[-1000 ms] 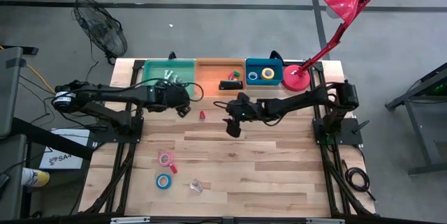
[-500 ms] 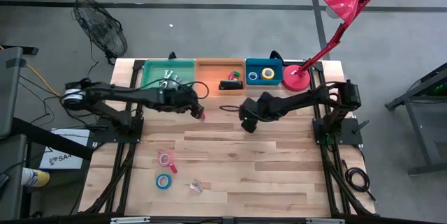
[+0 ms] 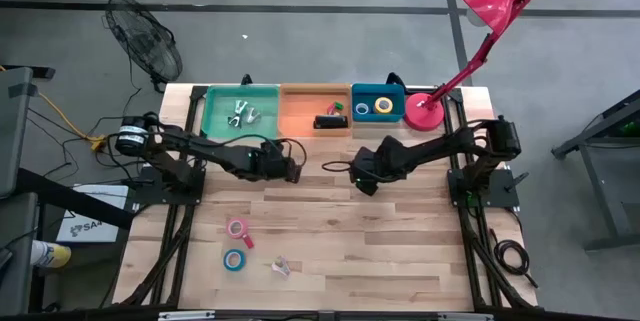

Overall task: Pick and place Stapler, Stapler remover, tape
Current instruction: Put the top red stapler into the orange bin

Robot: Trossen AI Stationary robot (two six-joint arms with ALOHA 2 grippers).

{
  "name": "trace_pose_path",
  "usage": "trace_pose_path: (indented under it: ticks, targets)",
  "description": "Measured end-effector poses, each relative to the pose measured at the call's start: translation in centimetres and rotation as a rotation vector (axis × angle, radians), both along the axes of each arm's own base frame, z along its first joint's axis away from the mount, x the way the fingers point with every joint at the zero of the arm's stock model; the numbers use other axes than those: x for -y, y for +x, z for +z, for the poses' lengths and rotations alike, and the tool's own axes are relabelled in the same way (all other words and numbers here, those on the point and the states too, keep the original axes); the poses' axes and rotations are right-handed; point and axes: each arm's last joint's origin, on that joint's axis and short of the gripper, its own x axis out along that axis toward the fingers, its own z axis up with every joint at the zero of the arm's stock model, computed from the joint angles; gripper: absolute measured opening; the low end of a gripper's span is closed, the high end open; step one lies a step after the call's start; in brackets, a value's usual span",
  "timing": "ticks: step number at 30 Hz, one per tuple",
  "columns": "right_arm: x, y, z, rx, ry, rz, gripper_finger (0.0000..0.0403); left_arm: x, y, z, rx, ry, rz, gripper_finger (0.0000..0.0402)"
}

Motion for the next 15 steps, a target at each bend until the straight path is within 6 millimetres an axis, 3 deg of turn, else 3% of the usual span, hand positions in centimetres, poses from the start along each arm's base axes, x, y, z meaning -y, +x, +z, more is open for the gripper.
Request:
trace_pose_path:
  ticks: [5,15]
  targets:
    - [0.0,-2.6,-1.1,-0.012,0.008,-0.036,0.0231,0.8,0.8,-0.6,0.061,0.022,0.047,0.0289]
    - [-0.1,-7.5,-1.7,0.228,0.063,-0.073,0.0231,0.8,1.7,-3.0,0.065,0.046,0.114,0.0289]
